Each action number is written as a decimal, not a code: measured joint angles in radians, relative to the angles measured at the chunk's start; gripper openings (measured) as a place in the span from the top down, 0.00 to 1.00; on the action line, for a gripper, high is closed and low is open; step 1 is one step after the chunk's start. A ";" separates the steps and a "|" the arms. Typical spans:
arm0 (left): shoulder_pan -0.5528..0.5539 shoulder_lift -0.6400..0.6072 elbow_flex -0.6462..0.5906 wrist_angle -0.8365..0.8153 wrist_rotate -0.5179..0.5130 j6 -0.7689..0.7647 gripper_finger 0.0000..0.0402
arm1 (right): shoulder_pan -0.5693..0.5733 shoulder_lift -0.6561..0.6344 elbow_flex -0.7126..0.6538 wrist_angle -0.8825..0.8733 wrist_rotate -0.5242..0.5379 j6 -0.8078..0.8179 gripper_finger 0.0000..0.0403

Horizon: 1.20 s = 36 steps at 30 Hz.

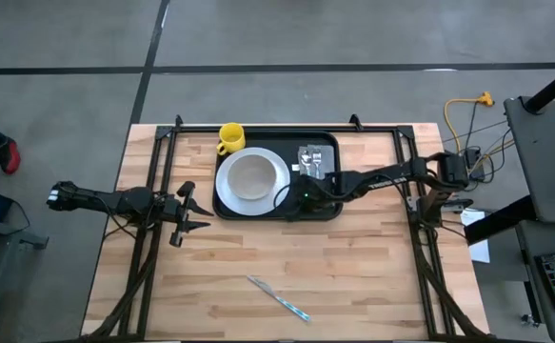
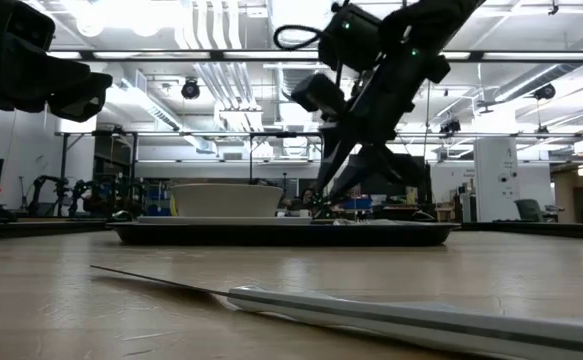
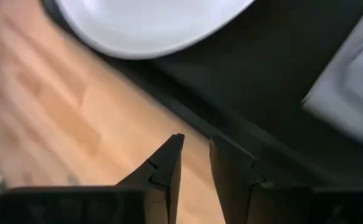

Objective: Set up tray
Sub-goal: Put the white knife on top of the napkin beside the white fork

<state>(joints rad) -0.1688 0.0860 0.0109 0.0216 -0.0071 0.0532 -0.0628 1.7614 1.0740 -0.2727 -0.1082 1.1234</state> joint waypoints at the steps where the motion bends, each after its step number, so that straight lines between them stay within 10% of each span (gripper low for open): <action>1: 0.000 0.000 0.000 0.000 0.000 0.000 0.75 | 0.009 -0.006 0.000 0.000 0.002 0.005 0.82; 36: 0.000 0.000 0.000 0.000 0.000 0.000 0.75 | 0.499 -0.007 0.246 -0.248 0.349 0.230 0.82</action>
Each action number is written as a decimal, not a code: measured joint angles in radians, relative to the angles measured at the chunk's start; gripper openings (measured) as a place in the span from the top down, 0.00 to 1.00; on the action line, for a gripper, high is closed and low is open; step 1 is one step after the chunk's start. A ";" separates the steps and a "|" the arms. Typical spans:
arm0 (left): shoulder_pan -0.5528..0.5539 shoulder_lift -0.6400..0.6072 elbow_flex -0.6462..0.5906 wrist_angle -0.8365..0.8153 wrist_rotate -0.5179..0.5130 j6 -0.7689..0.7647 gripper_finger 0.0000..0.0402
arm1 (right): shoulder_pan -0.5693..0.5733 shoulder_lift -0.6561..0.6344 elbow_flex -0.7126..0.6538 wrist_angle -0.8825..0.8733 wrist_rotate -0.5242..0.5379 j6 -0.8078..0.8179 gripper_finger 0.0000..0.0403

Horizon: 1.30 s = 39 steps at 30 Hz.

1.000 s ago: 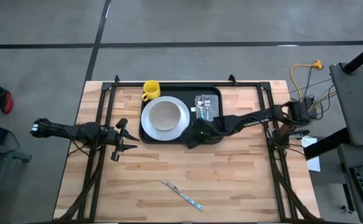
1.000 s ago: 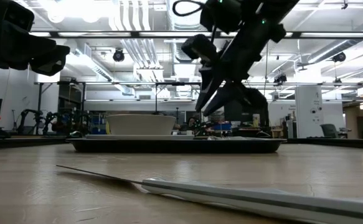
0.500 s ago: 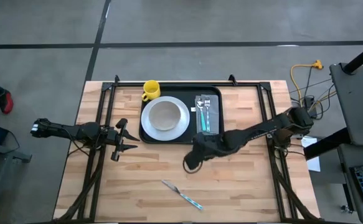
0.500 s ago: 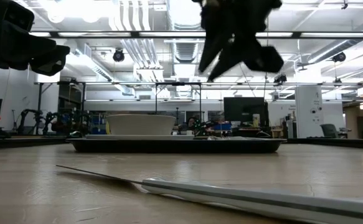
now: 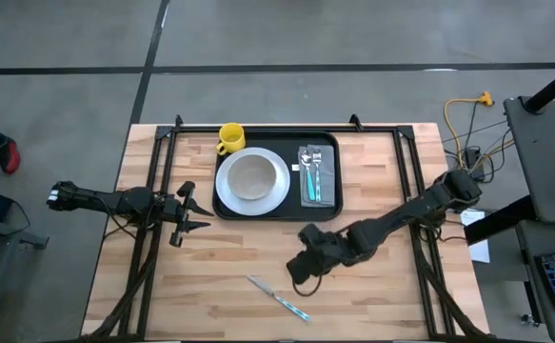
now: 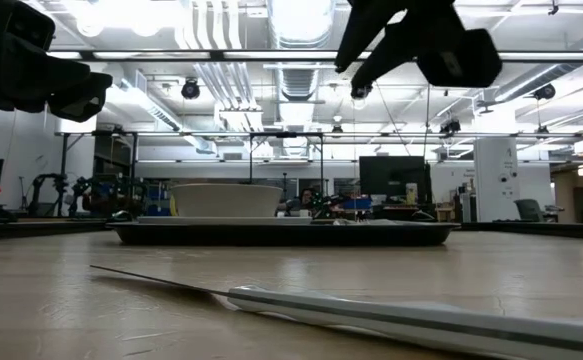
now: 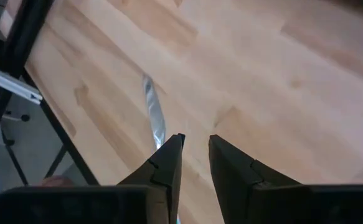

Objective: Set up tray
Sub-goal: Put the white knife on top of the napkin beside the white fork

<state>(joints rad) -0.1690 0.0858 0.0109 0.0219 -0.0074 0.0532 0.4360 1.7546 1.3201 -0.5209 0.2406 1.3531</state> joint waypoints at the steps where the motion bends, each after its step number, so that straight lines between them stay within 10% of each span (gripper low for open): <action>1: 0.000 0.000 0.000 0.000 0.000 0.000 0.75 | 0.009 0.011 0.003 0.000 -0.003 0.006 0.82; 29: 0.000 0.019 0.000 0.000 0.000 0.000 0.75 | 0.030 0.600 0.833 -0.517 -0.219 -0.170 0.80; 39: 0.000 0.024 0.000 0.000 0.000 0.000 0.75 | 0.046 0.646 0.886 -0.523 -0.227 -0.200 0.83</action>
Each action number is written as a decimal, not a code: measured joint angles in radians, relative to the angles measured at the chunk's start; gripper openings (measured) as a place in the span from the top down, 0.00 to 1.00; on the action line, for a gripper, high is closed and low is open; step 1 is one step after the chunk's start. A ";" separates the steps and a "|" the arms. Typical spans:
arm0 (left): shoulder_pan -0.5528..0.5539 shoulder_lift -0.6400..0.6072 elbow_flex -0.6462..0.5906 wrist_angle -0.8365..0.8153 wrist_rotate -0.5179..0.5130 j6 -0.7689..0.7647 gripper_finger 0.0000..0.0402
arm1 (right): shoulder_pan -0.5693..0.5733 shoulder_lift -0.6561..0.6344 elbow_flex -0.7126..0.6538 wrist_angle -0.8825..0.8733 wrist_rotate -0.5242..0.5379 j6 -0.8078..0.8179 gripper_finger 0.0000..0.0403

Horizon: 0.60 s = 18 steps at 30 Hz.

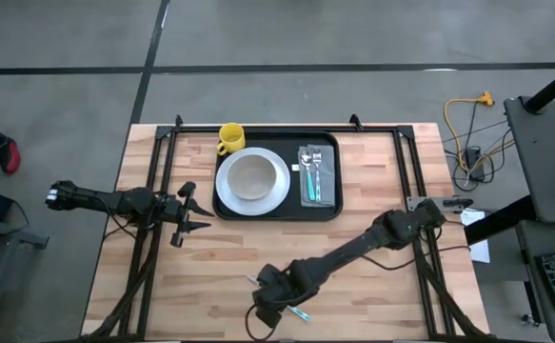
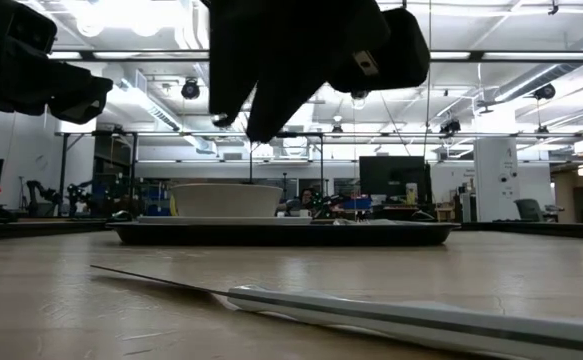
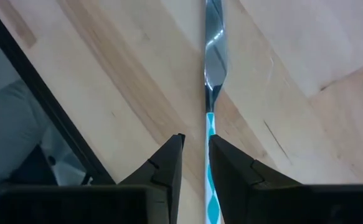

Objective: Set up tray
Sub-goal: Put the white knife on top of the napkin beside the white fork

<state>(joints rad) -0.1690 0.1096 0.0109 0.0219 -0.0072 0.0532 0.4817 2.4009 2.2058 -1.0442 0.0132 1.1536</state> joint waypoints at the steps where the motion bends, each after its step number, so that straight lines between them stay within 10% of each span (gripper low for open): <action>1: 0.000 0.001 0.000 0.000 0.000 0.000 0.75 | 0.001 0.004 0.000 0.000 -0.004 -0.006 0.83; 18: 0.000 0.009 0.000 0.000 0.000 0.000 0.75 | 0.007 0.007 -0.034 0.024 -0.014 -0.076 0.80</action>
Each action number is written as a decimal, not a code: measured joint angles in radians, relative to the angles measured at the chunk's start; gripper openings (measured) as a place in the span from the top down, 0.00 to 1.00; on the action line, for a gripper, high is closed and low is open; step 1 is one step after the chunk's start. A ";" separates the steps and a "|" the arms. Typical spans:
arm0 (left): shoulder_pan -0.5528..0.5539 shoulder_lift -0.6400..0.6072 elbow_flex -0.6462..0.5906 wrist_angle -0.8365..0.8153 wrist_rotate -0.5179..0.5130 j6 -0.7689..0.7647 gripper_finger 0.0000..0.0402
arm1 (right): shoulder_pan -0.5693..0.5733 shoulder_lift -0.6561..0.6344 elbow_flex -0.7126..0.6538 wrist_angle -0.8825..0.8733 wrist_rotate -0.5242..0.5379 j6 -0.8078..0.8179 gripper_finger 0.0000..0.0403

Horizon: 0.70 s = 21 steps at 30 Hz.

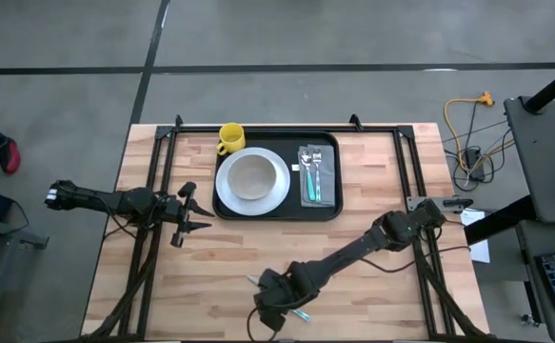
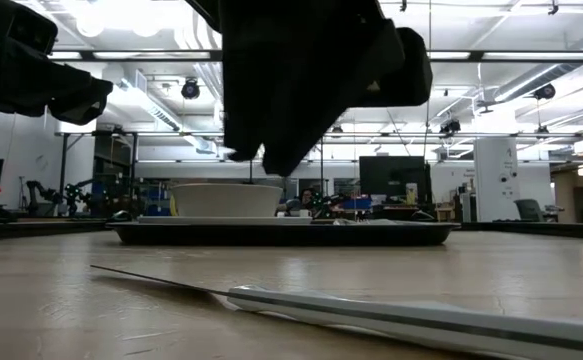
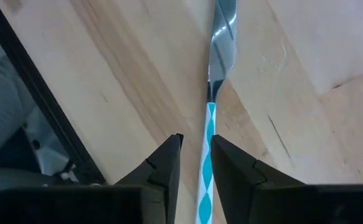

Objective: Set up tray
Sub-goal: Put the white knife on top of the napkin beside the white fork

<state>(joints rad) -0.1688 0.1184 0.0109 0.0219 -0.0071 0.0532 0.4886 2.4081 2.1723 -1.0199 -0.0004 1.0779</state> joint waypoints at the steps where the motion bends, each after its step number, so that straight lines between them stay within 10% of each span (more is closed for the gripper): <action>1: 0.000 0.001 0.000 0.000 0.000 0.000 0.75 | -0.001 0.000 0.000 0.001 -0.001 -0.002 0.81; 21: 0.000 0.001 0.000 0.000 0.000 0.000 0.75 | -0.002 0.000 -0.124 0.037 -0.084 0.023 0.80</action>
<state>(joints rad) -0.1689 0.1192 0.0109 0.0219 -0.0073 0.0532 0.4866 2.4077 2.0487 -0.9824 -0.0843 1.1011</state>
